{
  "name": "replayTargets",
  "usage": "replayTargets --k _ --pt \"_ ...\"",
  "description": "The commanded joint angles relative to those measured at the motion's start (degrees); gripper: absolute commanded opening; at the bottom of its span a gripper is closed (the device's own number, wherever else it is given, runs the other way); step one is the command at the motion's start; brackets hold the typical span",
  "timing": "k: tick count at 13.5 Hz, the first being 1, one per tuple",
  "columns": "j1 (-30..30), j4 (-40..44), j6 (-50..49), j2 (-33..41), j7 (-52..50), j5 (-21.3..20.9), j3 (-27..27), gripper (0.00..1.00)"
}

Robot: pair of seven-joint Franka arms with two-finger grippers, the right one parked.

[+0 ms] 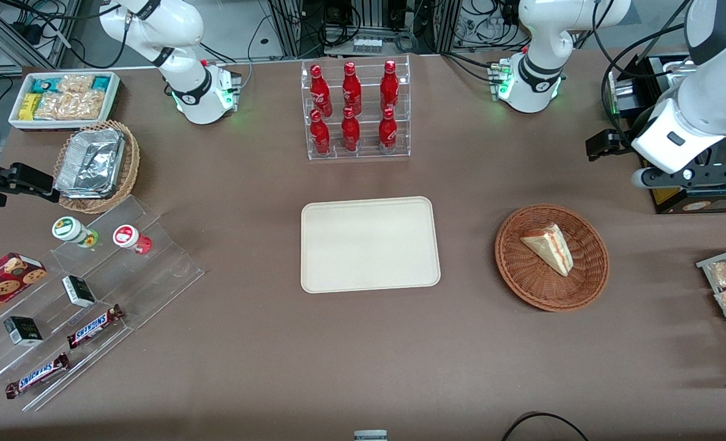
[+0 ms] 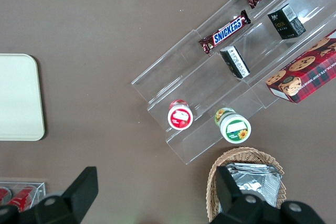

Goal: Place sandwich from basket to tray
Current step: 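Move the left gripper over the wrapped sandwich in the wicker basket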

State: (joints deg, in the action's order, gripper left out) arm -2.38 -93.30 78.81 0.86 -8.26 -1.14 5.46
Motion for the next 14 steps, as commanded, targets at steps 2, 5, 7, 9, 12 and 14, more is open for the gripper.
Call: replayTargets --k 2,5,7,9,12,14 --pt "0.1 1.8 -0.5 -1.1 1.8 -0.7 0.0 1.0" --pt "0.1 0.8 1.3 -3.5 1.4 -0.3 0.0 1.0" --pt "-0.2 0.5 3.5 -6.8 1.1 -0.3 0.0 1.0" --pt "-0.3 0.1 5.6 -9.2 1.0 -0.9 0.0 1.0" --pt "-0.3 -4.4 11.5 -10.3 1.0 -1.1 0.0 1.0" --pt "-0.1 -8.8 16.7 -9.9 1.0 -1.1 0.0 1.0"
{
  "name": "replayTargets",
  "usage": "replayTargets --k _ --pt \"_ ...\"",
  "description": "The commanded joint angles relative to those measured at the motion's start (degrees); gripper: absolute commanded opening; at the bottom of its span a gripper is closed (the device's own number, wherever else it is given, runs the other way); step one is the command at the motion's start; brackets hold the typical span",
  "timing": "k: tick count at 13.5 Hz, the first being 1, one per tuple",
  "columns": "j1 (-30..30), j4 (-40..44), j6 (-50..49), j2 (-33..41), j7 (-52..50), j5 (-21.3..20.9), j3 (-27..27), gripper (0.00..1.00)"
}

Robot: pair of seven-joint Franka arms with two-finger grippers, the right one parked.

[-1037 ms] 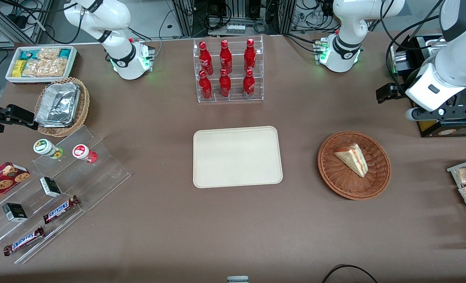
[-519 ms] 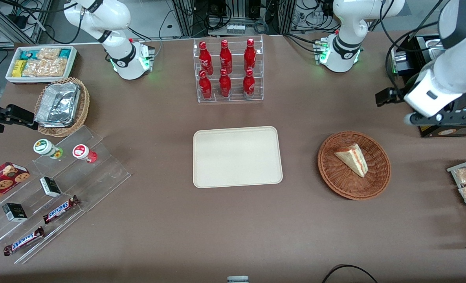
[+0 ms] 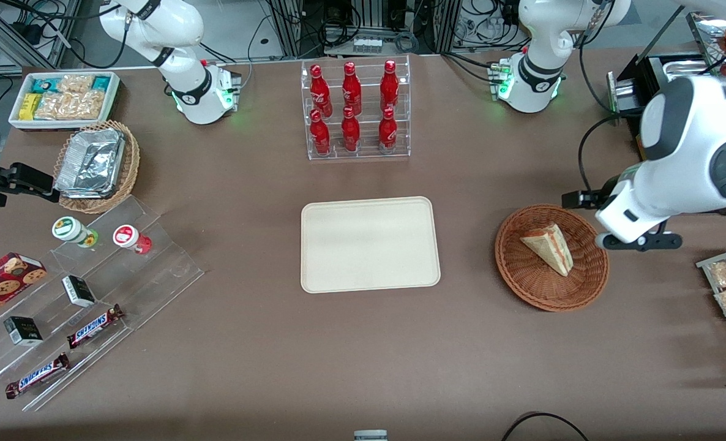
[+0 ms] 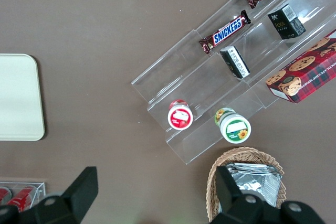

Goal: Place sandwich from basket to tray
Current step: 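Move the left gripper over the wrapped sandwich in the wicker basket, then lower the left gripper and close it on the sandwich's upright edge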

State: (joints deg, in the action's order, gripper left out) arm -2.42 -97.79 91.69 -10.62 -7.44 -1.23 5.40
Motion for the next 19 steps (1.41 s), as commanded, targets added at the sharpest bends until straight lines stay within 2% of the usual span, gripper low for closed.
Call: replayTargets --k 1,7,10,14,19 --pt "0.0 -6.7 6.8 1.7 0.1 -1.0 0.0 1.0" --pt "2.0 -17.5 19.4 4.4 -5.8 -0.5 -0.1 1.0" --pt "2.3 -24.2 27.9 7.3 -19.0 0.4 -0.1 1.0" --pt "2.7 -25.9 33.1 6.1 -36.7 2.7 0.0 1.0" --pt "2.4 -28.3 37.8 4.6 -41.7 2.8 0.0 1.0"
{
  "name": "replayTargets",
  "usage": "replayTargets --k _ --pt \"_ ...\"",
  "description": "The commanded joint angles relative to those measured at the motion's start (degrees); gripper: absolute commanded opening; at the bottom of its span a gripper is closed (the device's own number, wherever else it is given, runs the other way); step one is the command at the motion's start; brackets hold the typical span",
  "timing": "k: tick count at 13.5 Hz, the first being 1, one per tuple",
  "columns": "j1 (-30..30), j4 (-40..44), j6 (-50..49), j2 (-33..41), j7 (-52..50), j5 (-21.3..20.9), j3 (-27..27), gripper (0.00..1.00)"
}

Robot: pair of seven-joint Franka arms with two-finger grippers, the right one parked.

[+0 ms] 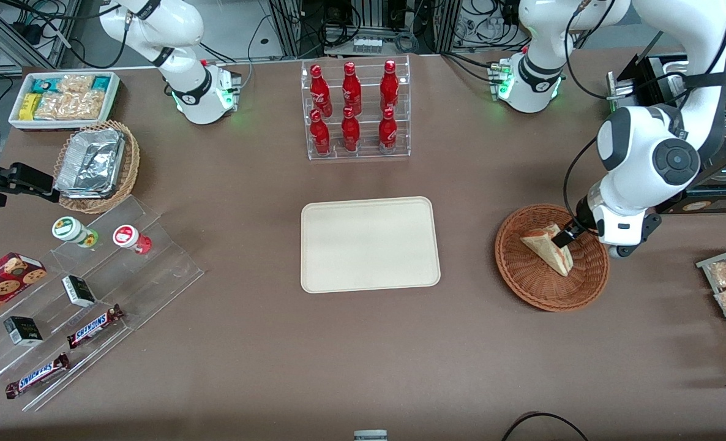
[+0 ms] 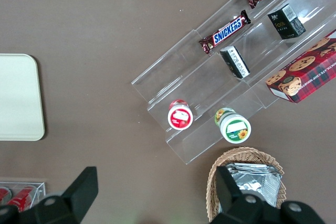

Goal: Place sandwich from basket to tray
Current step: 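Lower the left gripper and close it on the sandwich's upright edge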

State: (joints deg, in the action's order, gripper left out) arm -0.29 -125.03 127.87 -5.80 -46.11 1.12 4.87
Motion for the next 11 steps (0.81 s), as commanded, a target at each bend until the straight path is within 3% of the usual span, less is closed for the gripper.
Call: replayTargets --k 1,11 --pt "0.2 -1.3 2.4 -0.6 -4.0 0.5 0.6 1.0" --pt "0.1 -3.0 10.0 -6.0 -5.7 0.6 0.7 1.0"
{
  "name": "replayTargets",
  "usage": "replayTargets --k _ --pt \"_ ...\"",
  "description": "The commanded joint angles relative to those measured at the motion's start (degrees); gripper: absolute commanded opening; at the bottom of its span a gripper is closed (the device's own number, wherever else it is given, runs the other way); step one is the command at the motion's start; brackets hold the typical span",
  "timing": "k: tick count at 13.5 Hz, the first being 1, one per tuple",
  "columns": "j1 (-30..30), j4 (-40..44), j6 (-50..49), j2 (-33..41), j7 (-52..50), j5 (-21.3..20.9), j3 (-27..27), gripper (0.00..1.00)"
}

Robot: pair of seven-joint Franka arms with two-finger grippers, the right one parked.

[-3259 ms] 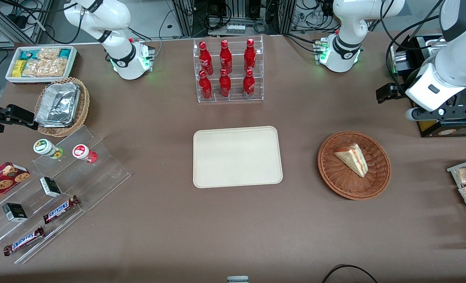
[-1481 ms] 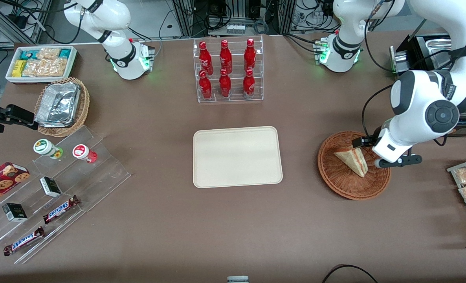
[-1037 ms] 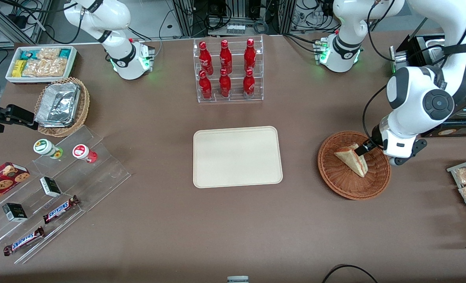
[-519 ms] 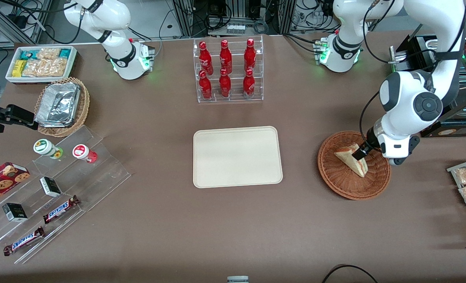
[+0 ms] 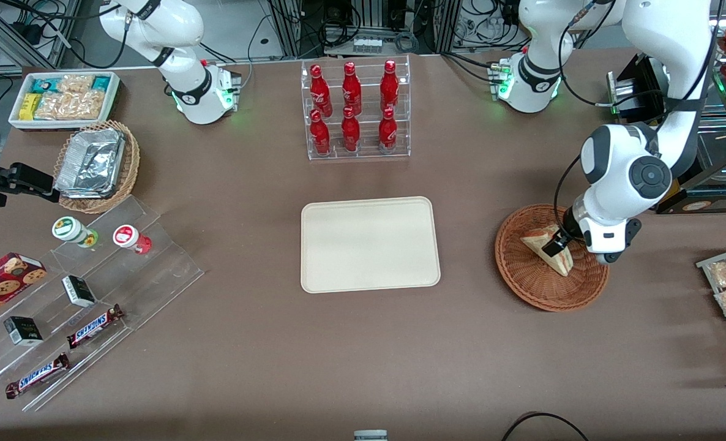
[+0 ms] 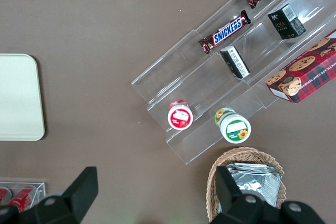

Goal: Place sandwich from basket to tray
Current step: 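Lower the left gripper and close it on the sandwich's upright edge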

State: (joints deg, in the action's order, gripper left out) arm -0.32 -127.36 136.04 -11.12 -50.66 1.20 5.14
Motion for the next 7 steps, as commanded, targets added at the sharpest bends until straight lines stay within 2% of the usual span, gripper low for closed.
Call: replayTargets --k 1,5,6,7 --pt "0.1 -0.7 2.2 -1.5 -2.2 0.5 0.4 1.0" --pt "0.1 -1.0 3.9 -3.6 -4.7 0.5 0.5 0.99" --pt "0.1 -1.1 3.9 -3.6 -4.9 0.5 0.5 0.85" --pt "0.1 -1.1 3.7 -3.6 -5.6 0.5 0.5 0.49"
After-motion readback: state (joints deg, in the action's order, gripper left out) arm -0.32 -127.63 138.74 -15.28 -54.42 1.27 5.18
